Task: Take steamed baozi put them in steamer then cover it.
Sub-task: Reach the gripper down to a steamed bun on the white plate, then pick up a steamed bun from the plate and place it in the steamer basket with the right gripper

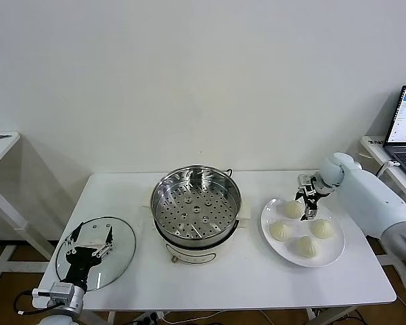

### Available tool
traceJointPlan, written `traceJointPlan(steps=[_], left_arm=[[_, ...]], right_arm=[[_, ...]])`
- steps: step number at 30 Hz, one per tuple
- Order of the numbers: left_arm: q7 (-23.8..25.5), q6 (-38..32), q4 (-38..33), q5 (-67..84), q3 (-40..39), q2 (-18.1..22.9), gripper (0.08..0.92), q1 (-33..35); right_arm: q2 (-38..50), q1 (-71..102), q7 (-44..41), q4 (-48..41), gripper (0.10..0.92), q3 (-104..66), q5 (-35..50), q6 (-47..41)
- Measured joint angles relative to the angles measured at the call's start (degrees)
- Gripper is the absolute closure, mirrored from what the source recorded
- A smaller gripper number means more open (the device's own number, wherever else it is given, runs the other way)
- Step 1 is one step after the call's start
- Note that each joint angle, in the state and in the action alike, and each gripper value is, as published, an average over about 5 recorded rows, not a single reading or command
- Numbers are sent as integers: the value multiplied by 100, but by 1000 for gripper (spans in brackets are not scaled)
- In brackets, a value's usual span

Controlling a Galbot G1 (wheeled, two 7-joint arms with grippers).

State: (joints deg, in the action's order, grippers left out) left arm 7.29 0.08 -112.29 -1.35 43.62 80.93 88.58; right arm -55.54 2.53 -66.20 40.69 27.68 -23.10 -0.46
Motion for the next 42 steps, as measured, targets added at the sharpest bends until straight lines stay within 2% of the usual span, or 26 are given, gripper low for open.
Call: traceJointPlan(steps=[5,13,22,32,42], left_arm=[[0,-6,7,-1,-4,6,177,-2],[-5,-22,24,-2,-10,14,177,-10],[-7,-23,13,-4,-19,27,177,2],[-15,-16,-76,-6,5,10,177,46],[-33,-4,-152,-6,74,-30,177,117]], right_arm=[[-63,0,6,-65,227,-7,-63,14],[-117,-7,26,-104,376,-5,-105,29],[33,-93,-41,114,378,130,50,29],[760,-1043,-186,1342,379,1146,974,360],[939,-2972,-346,2793,381,2803,1873,1542]])
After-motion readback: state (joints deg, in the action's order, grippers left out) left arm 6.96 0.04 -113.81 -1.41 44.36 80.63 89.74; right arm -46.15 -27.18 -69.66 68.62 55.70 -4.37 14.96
